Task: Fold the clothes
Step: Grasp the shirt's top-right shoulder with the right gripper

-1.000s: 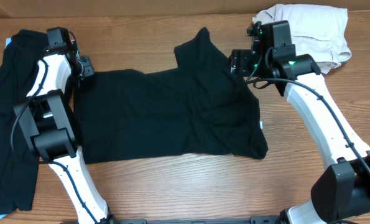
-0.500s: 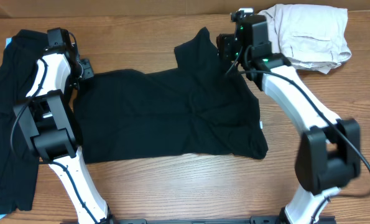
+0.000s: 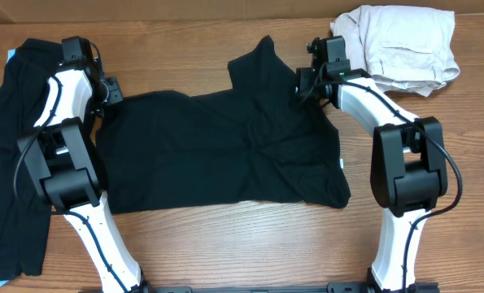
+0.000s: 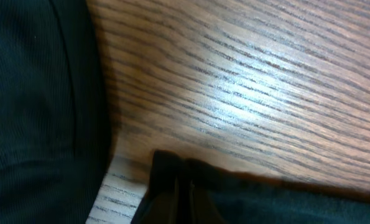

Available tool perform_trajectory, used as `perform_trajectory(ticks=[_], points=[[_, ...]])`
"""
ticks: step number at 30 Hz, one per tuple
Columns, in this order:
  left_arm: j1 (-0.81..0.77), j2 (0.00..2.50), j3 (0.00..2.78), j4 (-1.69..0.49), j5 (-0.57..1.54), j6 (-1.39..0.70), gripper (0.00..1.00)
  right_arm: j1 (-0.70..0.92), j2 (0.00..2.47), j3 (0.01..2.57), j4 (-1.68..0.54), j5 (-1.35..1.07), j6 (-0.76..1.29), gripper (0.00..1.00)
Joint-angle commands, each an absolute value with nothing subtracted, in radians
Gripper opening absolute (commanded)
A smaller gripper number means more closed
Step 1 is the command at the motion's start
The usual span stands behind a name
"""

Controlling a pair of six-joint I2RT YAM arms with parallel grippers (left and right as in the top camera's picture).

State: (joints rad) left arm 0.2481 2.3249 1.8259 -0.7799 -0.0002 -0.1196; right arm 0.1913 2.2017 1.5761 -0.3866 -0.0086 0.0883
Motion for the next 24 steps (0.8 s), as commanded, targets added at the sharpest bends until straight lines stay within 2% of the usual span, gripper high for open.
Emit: perform_trajectory(ticks=[1,6,12,14,24], points=[[0.242,2.351,1.828,-0.801,-0.007,-0.119,0.04,0.189,2.249,1.612,-0.387,-0.001,0.07,0.55],[0.242,2.351,1.828,-0.801,-0.007,-0.119,0.04,0.189,2.262,1.611,-0.414,-0.001,0.071,0.46],[0.242,2.351,1.828,-0.811,-0.007,-0.119,0.04,0.188,2.262,1.611,-0.546,0.002,0.082,0.17],[0.242,2.351,1.828,-0.812,-0.008,-0.119,0.04,0.187,2.259,1.612,-0.601,0.017,0.118,0.1],[0.242,2.351,1.828,-0.812,-0.012,-0.117,0.04,0.174,2.22,1.612,-0.924,0.018,0.293,0.09]])
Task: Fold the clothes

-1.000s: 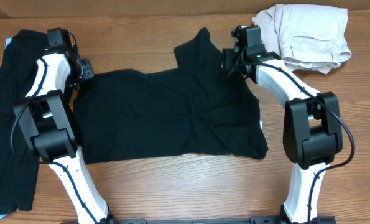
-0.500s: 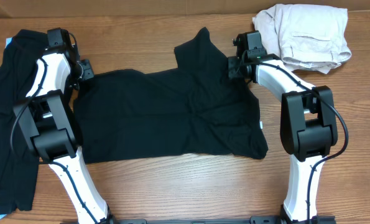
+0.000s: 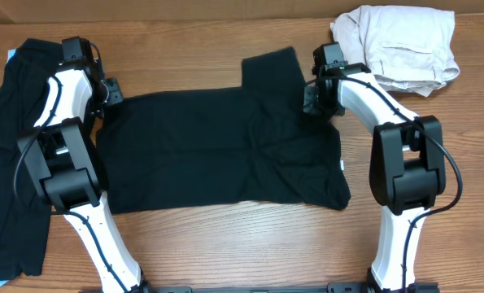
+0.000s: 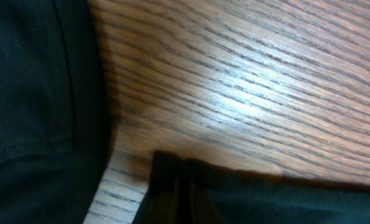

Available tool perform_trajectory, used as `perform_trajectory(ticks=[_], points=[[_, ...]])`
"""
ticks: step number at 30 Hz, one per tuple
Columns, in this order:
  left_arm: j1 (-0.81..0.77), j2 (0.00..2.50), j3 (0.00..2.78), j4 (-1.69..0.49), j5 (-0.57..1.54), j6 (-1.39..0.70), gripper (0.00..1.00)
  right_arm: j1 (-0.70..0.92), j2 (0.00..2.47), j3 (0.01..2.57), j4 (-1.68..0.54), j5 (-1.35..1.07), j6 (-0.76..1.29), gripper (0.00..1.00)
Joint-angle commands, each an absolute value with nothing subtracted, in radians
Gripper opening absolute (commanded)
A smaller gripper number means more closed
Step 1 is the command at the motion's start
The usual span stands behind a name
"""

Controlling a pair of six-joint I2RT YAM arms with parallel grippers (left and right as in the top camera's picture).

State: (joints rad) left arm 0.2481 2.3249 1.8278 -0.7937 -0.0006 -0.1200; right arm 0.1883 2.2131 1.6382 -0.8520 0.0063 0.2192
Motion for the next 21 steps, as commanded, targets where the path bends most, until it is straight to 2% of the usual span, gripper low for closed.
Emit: perform_trajectory(ticks=[1,6,10,13,14,17,21], points=[[0.242,2.351,1.828,-0.812,-0.012,-0.111,0.04,0.173,2.211,1.612,-0.945,0.017,0.293,0.09],[0.242,2.351,1.828,-0.821,-0.059,-0.111,0.04,0.167,2.151,1.623,-0.979,0.018,0.287,0.13],[0.242,2.351,1.828,-0.827,-0.063,-0.104,0.04,0.165,2.096,1.696,-0.973,0.018,0.235,0.23],[0.242,2.351,1.828,-0.826,-0.063,-0.104,0.04,0.165,2.09,1.79,-0.976,0.017,0.187,0.36],[0.242,2.351,1.828,-0.826,-0.063,-0.104,0.04,0.165,2.09,1.821,-0.966,0.017,0.163,0.45],[0.242,2.351,1.828,-0.826,-0.063,-0.104,0.04,0.171,2.09,1.851,-0.904,0.017,0.109,0.62],[0.242,2.351,1.828,-0.826,-0.063,-0.104,0.04,0.176,2.104,1.85,-0.805,0.017,0.059,0.71]])
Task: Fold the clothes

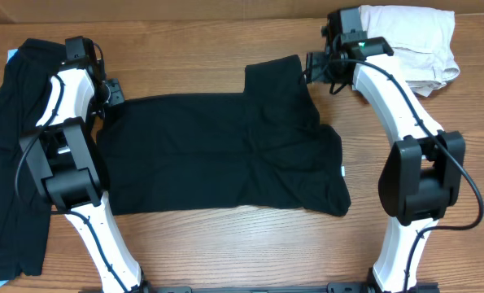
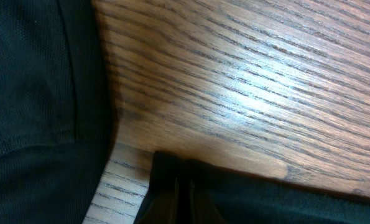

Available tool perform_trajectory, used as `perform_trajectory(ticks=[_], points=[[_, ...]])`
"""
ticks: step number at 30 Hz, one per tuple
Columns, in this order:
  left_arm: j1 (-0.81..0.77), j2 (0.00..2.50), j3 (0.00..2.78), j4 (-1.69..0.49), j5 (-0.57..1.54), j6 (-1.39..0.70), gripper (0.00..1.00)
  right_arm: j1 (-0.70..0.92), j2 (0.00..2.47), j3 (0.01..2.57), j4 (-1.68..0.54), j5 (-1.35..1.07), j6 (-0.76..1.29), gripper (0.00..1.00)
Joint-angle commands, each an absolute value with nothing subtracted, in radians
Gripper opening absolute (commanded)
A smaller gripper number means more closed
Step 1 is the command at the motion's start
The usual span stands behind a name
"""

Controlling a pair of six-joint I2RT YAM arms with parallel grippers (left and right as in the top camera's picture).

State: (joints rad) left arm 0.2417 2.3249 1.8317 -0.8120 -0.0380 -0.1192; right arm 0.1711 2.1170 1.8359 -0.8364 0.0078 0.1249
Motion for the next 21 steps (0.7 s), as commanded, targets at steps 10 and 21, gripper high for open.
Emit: perform_trajectory(ticks=[10,21], points=[[0.242,2.351,1.828,-0.827,-0.062,-0.104,0.04,0.185,2.236,1.85,-0.603,-0.031,-0.088,0.73],[0.242,2.351,1.828,-0.826,-0.062,-0.104,0.04,0.223,2.371,1.85,-0.439,-0.02,-0.113,0.72]])
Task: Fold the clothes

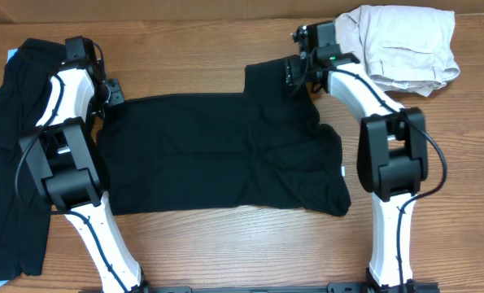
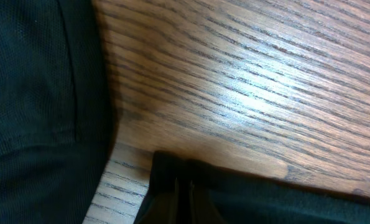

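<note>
A black shirt lies spread flat on the wooden table, with one sleeve sticking out toward the far edge. At the shirt's far left corner, my left gripper is shut on the cloth. The left wrist view shows its fingertips pinched together on dark fabric just above the wood. My right gripper sits over the sleeve's far right corner. The overhead view does not show how its jaws stand.
A bundle of beige clothes lies at the far right corner, just behind the right arm. Another black garment stretches along the left edge, also seen as dark cloth in the left wrist view. Bare table lies in front of the shirt.
My right gripper has moved a little left, from the sleeve's right edge to above its far right corner. The sleeve lies as before. The left gripper and its hold are unchanged.
The sleeve first lay crumpled and slanted with my right gripper at its right side. It then stood straighter, and later lay flat and squared with the gripper at its far right corner. Throughout, the left gripper stayed shut on the shirt's far left corner.
</note>
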Available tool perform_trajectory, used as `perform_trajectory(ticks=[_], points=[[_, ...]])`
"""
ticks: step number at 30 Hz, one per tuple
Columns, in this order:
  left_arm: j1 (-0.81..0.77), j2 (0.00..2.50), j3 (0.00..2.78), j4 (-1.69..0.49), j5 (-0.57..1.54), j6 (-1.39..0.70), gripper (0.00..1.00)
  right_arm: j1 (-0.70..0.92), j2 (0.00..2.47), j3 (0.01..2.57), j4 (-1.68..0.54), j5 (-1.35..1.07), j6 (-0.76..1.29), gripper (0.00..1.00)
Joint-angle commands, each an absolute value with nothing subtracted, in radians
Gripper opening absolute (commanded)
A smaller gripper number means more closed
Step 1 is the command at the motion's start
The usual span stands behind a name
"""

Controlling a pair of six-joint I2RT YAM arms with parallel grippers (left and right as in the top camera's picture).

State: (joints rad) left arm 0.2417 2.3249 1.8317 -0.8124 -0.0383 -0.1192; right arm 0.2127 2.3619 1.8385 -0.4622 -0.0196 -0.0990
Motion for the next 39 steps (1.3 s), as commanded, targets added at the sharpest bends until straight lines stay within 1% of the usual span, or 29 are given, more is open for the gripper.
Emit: perform_trajectory(ticks=[1,2,8,16,27,39], points=[[0.242,2.351,1.828,-0.826,-0.062,-0.105,0.04,0.225,2.378,1.85,-0.427,-0.02,-0.113,0.72],[0.242,2.351,1.828,-0.826,-0.062,-0.105,0.04,0.228,2.381,1.85,-0.417,-0.02,-0.113,0.72],[0.242,2.351,1.828,-0.819,-0.062,-0.105,0.04,0.23,2.387,1.85,-0.35,-0.015,-0.105,0.64],[0.242,2.351,1.828,-0.814,-0.062,-0.105,0.04,0.23,2.406,1.85,-0.278,0.002,-0.105,0.63],[0.242,2.351,1.828,-0.799,-0.062,-0.112,0.04,0.23,2.454,1.85,-0.255,0.002,-0.105,0.61],[0.242,2.351,1.828,-0.792,-0.062,-0.112,0.04,0.226,2.462,1.85,-0.252,0.007,-0.036,0.38]])
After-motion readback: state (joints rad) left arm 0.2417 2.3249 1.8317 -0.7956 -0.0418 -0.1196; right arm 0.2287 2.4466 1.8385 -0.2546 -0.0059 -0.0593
